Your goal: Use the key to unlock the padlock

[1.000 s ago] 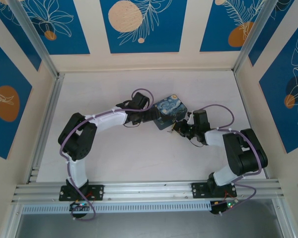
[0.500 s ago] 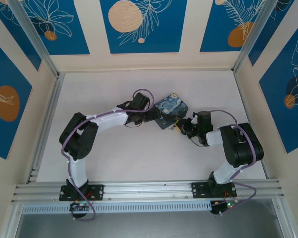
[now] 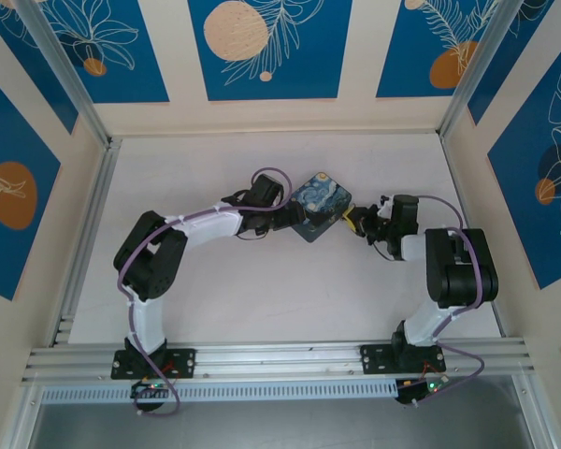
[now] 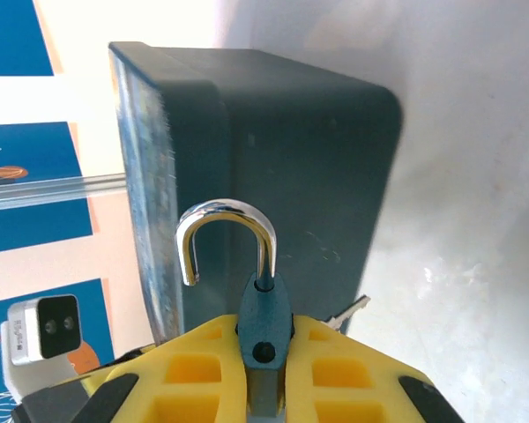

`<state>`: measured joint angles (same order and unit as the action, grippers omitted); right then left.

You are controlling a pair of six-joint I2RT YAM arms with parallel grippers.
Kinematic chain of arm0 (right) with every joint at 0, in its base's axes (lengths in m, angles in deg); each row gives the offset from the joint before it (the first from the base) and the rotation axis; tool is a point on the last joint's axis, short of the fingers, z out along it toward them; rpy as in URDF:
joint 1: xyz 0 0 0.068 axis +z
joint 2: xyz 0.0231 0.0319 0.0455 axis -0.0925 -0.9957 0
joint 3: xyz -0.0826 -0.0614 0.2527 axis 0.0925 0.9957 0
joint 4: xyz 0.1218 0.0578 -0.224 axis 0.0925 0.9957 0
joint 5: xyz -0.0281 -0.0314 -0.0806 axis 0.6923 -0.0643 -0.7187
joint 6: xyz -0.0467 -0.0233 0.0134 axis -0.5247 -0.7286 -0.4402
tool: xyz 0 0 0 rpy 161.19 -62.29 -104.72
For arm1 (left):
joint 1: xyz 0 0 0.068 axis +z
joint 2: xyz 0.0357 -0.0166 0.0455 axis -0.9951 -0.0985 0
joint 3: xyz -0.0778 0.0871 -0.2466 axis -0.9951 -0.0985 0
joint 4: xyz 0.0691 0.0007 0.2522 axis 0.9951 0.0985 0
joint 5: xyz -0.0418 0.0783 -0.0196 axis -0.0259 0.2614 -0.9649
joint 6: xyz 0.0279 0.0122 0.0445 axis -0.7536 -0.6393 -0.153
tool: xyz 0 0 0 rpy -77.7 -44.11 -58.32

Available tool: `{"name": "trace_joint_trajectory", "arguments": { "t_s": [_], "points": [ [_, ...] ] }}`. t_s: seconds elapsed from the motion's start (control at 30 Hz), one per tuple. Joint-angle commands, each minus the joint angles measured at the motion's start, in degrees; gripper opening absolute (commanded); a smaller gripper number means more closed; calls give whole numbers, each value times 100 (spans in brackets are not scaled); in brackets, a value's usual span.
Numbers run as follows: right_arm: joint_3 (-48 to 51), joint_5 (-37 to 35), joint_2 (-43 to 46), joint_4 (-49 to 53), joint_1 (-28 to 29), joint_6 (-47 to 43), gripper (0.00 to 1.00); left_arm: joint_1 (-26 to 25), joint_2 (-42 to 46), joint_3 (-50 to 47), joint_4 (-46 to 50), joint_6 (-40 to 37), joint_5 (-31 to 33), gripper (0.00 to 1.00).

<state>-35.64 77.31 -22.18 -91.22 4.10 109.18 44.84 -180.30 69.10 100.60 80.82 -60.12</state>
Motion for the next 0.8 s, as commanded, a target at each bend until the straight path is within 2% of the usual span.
{"name": "trace_joint_trajectory", "arguments": {
  "t_s": [0.0,0.2,0.33,0.43,0.57,0.67,0.77],
  "points": [
    [311,253,282,381,-2,-216,0,-92,-535,-136,1197,-67,126,92],
    [705,255,1001,1064,62,-531,0,14,-502,134,1265,-175,143,97],
    [787,9,1676,1972,445,-838,0,125,-343,342,1337,-301,124,100],
    [887,-288,2141,2448,974,-909,0,192,-203,531,1567,-436,200,100],
    [979,-861,2513,2633,2013,-656,0,335,135,514,1656,-483,200,100],
    [841,-1344,2390,2536,2895,-415,0,471,464,393,1665,-496,229,100],
    [412,-1676,1903,2418,3631,-330,0,643,831,245,1735,-538,287,100]
  ]
}}
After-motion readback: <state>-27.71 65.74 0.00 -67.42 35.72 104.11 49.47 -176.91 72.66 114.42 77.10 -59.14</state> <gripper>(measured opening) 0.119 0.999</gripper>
